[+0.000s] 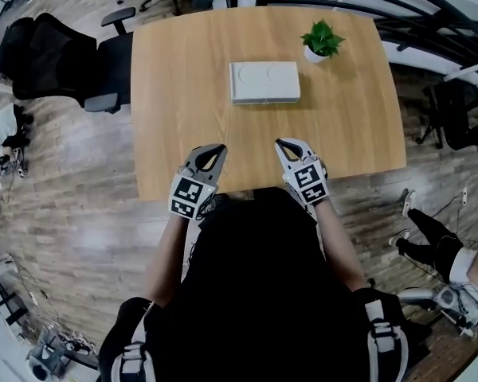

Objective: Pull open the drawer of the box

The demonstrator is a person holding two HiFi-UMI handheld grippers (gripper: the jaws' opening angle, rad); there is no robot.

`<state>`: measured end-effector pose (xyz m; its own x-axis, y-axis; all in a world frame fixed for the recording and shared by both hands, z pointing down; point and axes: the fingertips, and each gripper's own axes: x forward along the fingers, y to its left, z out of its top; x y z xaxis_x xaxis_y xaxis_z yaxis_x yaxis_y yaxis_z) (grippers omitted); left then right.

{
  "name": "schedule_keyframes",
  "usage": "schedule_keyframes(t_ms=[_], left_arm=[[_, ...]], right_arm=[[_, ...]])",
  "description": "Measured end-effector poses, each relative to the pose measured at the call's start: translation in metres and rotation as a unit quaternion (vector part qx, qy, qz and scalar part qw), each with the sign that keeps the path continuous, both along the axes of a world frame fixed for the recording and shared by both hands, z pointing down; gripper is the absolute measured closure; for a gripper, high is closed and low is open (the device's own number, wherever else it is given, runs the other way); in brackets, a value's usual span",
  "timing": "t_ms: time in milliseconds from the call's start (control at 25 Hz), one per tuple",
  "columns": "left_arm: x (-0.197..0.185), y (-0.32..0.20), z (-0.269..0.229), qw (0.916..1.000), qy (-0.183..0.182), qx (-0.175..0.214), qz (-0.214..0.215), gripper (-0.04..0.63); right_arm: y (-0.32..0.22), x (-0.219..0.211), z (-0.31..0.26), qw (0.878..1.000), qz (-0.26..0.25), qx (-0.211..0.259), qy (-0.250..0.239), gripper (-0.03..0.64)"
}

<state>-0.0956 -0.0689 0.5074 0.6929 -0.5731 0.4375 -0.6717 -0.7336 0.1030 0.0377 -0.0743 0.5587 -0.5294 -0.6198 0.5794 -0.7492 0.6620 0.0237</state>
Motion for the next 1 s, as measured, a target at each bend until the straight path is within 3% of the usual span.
schedule_keyframes(t_ms=[600, 880, 1000], left_arm=[[0.005, -0.004, -0.004, 0.9946, -0.022, 0.000, -0.101, 0.574], [0.005, 0.001, -0.002, 0.9903, -0.033, -0.007, -0.135, 0.574], [0.007, 0.005, -0.002, 0.9875, -0.010, -0.020, -0.156, 0.574]], right_arm=[[-0.032, 0.011, 0.042, 0.995, -0.087, -0.052, -0.010, 0.591], [-0.066, 0.022, 0.065, 0.997, -0.058, -0.040, 0.015, 0.591], [-0.082, 0.026, 0.081, 0.998, -0.039, -0.046, 0.010, 0.591]])
